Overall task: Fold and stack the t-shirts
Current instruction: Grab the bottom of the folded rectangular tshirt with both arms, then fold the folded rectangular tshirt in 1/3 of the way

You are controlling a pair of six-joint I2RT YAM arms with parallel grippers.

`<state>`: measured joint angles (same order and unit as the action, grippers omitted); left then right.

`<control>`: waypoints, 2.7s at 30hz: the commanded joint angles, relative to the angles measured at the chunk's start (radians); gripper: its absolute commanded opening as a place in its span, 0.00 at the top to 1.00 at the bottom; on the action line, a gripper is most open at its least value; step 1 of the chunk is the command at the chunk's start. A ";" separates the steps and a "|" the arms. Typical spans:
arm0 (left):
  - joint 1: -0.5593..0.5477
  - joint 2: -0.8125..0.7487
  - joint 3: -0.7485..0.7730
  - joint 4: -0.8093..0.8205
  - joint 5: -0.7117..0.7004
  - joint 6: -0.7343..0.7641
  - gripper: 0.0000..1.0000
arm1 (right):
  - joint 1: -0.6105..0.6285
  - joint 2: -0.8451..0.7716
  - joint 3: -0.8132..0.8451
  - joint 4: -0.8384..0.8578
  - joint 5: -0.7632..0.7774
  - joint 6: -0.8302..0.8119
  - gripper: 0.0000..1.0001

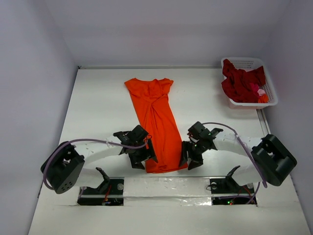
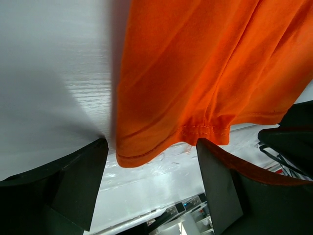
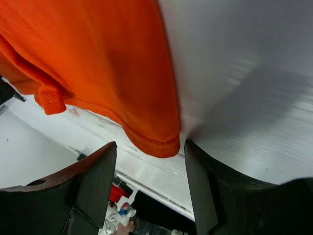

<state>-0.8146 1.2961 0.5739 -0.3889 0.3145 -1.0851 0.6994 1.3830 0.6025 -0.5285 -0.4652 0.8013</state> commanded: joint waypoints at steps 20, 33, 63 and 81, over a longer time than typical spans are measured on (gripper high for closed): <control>-0.031 -0.046 0.008 -0.140 -0.095 -0.007 0.48 | -0.001 0.011 0.020 0.056 0.005 -0.013 0.40; -0.031 0.040 0.009 -0.062 -0.089 -0.009 0.58 | -0.001 0.004 0.040 0.039 0.040 -0.010 0.41; -0.040 0.060 -0.009 -0.048 -0.081 -0.012 0.74 | -0.001 0.030 0.034 0.074 0.027 -0.005 0.68; -0.040 0.089 -0.005 -0.042 -0.077 -0.006 1.00 | -0.001 0.034 0.037 0.088 0.011 -0.013 0.90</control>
<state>-0.8509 1.3598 0.5858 -0.3985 0.2810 -1.1030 0.6998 1.4147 0.6189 -0.4732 -0.4446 0.7990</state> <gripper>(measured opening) 0.010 0.118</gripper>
